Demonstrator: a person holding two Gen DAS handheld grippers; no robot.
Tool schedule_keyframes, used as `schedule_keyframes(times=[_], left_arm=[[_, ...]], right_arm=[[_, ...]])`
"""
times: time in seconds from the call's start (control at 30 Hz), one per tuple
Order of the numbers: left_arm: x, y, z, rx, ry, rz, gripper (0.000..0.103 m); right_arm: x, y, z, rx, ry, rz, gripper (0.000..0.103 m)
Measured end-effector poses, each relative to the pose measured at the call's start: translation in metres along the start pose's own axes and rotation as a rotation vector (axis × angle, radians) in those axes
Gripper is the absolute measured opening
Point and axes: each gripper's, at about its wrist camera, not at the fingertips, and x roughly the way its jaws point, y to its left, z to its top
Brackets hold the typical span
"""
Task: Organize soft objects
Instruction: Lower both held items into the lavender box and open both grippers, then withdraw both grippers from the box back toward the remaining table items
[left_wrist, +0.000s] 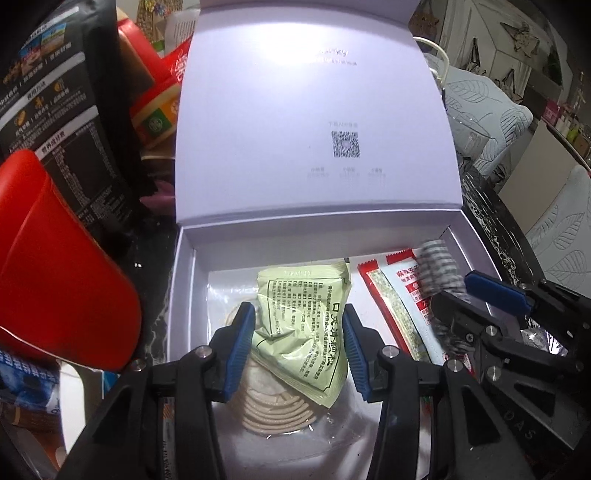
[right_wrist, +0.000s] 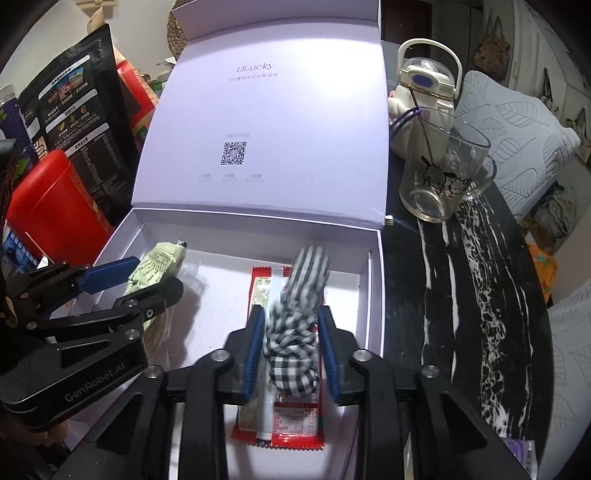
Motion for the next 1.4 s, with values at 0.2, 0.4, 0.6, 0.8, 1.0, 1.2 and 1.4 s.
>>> schedule_keyframes(times=[0.2,0.4,0.6,0.8,1.0,1.2,1.4], left_arm=[[0.001,-0.002,0.002,0.01,0.008,0.027,0.048],[-0.006,-0.007,0.002,0.0,-0.004,0.023,0.049],[-0.026,-0.005,0.006,-0.007,-0.042,0.027,0.049],[-0.057,-0.009,0.005,0.013,-0.111,0.05,0.049],[-0.085,-0.017,0.008,0.014,-0.162,0.03,0.049],[-0.119,-0.024,0.005,0.031,-0.228,0.027,0.049],[-0.154,-0.033,-0.001,0.06,-0.301,0.019,0.049]], right_arm=[[-0.007,-0.002,-0.002,0.0,-0.003,-0.021,0.043],[-0.023,-0.002,-0.002,0.005,-0.029,-0.033,0.043],[-0.043,-0.001,0.0,0.005,-0.064,-0.044,0.043],[-0.067,0.002,0.004,0.003,-0.112,-0.05,0.043],[-0.096,0.004,0.002,0.007,-0.157,-0.042,0.045],[-0.131,0.003,-0.002,0.011,-0.224,-0.059,0.048],[-0.168,0.003,-0.01,0.005,-0.292,-0.068,0.052]])
